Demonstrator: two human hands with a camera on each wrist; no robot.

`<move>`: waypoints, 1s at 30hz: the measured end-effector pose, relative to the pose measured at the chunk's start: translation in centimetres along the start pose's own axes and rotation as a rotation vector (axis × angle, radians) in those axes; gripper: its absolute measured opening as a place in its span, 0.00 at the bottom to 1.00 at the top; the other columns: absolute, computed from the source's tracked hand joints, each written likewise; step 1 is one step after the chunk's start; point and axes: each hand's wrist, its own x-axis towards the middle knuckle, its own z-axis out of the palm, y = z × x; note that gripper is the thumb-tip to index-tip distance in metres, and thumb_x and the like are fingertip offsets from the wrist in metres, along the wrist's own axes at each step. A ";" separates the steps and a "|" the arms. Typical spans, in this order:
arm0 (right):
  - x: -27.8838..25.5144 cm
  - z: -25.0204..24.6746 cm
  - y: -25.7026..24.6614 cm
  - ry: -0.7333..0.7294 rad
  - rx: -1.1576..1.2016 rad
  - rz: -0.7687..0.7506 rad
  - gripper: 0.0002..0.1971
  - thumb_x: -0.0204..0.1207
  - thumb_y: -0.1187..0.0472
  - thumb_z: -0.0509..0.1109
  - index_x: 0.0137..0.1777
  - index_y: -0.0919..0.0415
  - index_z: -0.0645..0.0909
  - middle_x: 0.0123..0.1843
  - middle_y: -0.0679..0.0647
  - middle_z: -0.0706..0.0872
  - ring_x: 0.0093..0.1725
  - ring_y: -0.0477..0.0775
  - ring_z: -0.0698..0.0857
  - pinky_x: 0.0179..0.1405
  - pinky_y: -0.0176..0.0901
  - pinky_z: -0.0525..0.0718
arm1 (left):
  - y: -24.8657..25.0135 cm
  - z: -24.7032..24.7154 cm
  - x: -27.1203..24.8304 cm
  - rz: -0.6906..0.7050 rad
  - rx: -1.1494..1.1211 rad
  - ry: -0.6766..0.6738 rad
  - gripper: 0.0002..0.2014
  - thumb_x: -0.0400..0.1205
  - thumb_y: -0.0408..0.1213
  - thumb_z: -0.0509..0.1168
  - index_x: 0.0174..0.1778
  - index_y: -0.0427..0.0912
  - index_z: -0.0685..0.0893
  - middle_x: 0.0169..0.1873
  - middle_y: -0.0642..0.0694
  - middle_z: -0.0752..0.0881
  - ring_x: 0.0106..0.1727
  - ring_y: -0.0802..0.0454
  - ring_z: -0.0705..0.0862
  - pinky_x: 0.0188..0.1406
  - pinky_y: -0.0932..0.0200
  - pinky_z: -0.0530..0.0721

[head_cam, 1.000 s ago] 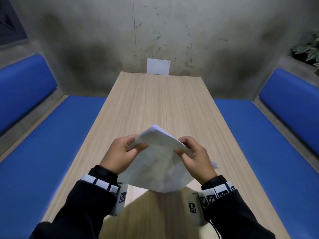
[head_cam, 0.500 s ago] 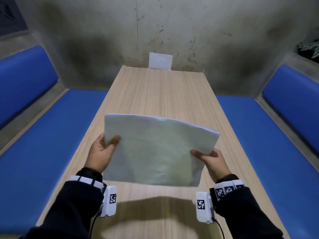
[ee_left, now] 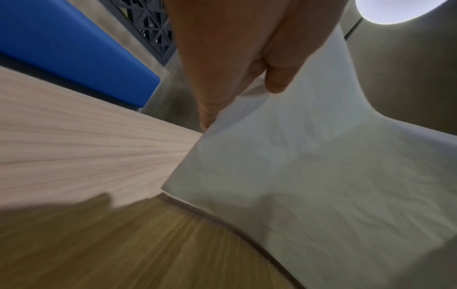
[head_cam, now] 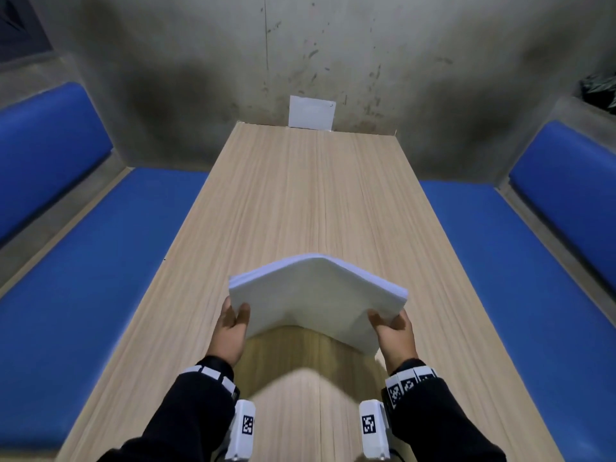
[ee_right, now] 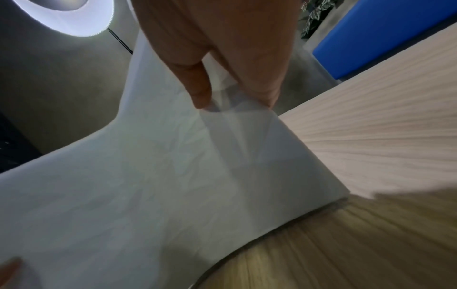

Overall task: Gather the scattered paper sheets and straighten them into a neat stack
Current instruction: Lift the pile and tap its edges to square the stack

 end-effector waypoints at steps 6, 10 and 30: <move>0.2 -0.6 1.1 0.003 -0.074 -0.020 0.19 0.77 0.77 0.68 0.63 0.59 0.75 0.56 0.60 0.83 0.58 0.60 0.81 0.58 0.49 0.76 | -1.9 -0.6 0.9 -0.052 0.044 0.029 0.24 0.79 0.34 0.63 0.72 0.44 0.68 0.60 0.44 0.80 0.66 0.44 0.77 0.69 0.50 0.71; 0.4 -0.6 1.1 0.002 -0.120 -0.009 0.19 0.78 0.76 0.65 0.68 0.66 0.76 0.57 0.62 0.84 0.59 0.62 0.82 0.56 0.48 0.77 | -1.9 -1.1 1.5 -0.081 0.067 0.021 0.23 0.76 0.29 0.66 0.69 0.40 0.73 0.58 0.42 0.81 0.67 0.39 0.78 0.63 0.51 0.73; -3.2 -0.4 -11.2 0.056 -0.579 -0.619 0.33 0.66 0.56 0.81 0.71 0.51 0.73 0.66 0.41 0.74 0.67 0.46 0.73 0.71 0.46 0.65 | 8.6 1.2 -1.0 0.479 -0.083 -0.095 0.03 0.77 0.39 0.61 0.39 0.52 0.76 0.30 0.62 0.85 0.31 0.65 0.80 0.35 0.66 0.80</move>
